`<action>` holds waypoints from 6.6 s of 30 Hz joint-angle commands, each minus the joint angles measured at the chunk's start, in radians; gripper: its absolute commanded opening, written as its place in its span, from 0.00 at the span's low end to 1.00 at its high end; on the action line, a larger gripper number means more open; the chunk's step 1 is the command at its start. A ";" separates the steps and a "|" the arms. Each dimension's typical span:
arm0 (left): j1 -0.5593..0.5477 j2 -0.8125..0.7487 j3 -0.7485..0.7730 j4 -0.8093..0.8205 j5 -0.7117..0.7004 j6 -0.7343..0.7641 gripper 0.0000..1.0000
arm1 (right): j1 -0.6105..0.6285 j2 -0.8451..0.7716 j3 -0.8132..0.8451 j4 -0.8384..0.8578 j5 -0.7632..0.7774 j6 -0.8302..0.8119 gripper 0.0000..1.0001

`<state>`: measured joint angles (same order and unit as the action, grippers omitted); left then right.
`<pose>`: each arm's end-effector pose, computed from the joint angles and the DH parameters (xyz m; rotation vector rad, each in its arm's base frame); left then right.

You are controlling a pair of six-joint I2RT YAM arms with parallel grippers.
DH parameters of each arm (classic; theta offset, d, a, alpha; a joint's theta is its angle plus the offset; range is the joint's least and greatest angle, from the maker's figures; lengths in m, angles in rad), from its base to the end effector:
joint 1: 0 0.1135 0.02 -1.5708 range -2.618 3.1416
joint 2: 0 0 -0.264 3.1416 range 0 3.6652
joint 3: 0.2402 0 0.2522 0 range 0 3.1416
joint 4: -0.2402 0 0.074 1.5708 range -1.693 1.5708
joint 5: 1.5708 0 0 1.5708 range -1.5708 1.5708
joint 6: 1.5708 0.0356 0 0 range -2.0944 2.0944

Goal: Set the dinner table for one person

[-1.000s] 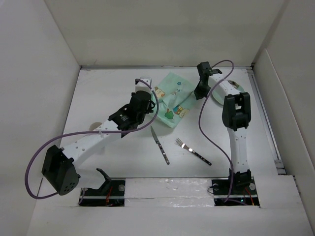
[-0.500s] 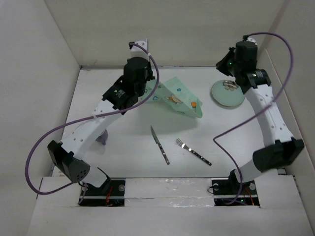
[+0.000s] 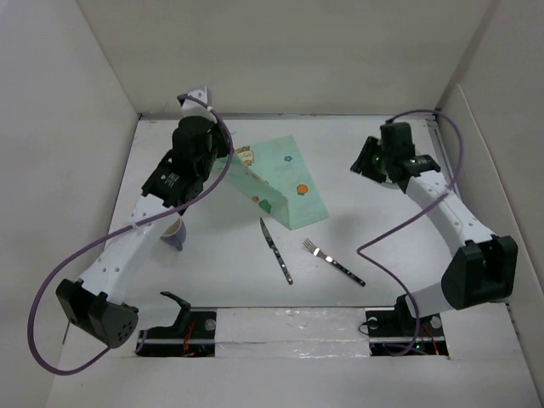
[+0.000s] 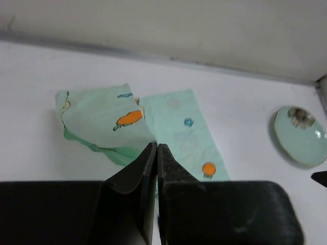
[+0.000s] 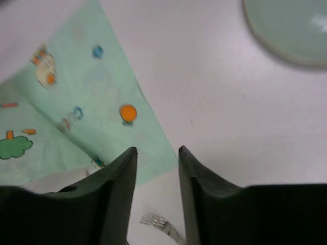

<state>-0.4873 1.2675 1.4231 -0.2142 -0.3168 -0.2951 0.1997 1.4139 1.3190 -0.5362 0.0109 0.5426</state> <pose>0.2539 -0.1220 0.4564 -0.0874 1.6351 -0.3431 0.3106 0.0625 0.3461 0.3867 2.1973 0.3995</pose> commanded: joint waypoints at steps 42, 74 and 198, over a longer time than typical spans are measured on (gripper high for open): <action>0.001 -0.064 0.030 0.067 -0.079 0.083 0.00 | 0.284 0.182 0.228 -0.156 0.366 0.041 0.00; 0.435 0.583 0.834 0.019 0.467 -0.426 0.00 | -0.079 0.632 1.323 -0.211 -0.034 -0.010 0.00; 0.187 0.161 -0.222 0.176 0.660 -0.220 0.12 | -0.559 0.123 -0.121 0.474 -0.232 0.250 0.00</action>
<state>-0.2836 1.4429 1.1233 -0.0353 0.3302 -0.5430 -0.3397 1.6585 1.2232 -0.2710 -0.1005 0.8356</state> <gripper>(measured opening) 0.126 0.030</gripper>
